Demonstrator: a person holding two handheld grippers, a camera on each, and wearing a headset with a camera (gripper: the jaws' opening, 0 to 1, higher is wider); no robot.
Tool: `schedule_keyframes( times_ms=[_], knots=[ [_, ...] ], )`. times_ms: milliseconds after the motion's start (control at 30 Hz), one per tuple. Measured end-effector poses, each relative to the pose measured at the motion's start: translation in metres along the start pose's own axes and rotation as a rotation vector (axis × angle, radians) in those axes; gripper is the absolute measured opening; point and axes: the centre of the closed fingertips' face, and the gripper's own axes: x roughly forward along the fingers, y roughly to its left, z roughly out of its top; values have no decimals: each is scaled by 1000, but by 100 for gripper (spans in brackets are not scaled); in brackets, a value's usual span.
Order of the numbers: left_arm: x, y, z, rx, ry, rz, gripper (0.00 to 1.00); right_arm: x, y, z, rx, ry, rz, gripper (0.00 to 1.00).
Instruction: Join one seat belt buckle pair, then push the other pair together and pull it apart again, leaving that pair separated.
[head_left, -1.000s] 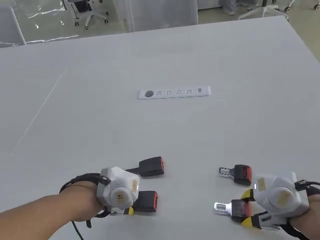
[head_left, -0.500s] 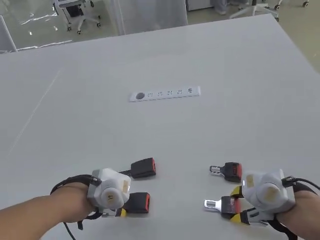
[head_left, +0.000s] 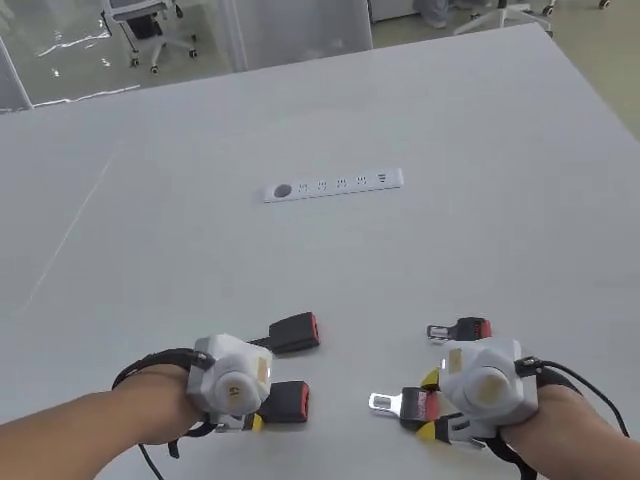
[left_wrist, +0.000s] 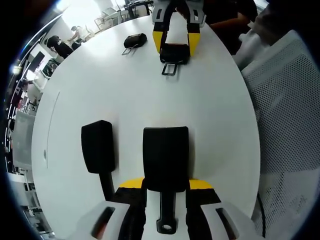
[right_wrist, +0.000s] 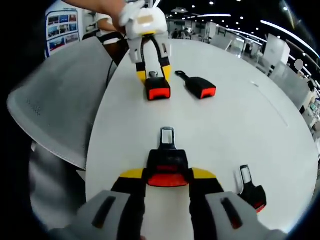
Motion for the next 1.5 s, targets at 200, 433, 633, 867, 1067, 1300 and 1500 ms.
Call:
schedule_keyframes(
  times_ms=[200, 433, 633, 867, 1067, 1300, 1500],
  knots=[
    [0, 0, 0, 2, -10, -5, 30, 13, 7, 17, -14, -1, 1, 33],
    [1, -1, 1, 16, -24, -13, 30, 31, 12, 38, -23, -9, -7, 33],
    [1, -1, 1, 32, -16, -21, 30, 46, 16, 56, -25, -35, -15, 33],
    [1, -1, -1, 31, -6, -16, 30, 49, 16, 59, -41, -39, -7, 32],
    [1, -1, -1, 28, -3, -17, 30, 50, 15, 59, -36, -40, -10, 32],
    [1, 0, 0, 42, 4, -24, 30, 49, 14, 61, -63, -17, -11, 32],
    [1, 0, 0, 54, 6, -25, 30, 54, 14, 66, -119, -13, -12, 32]
  ],
)
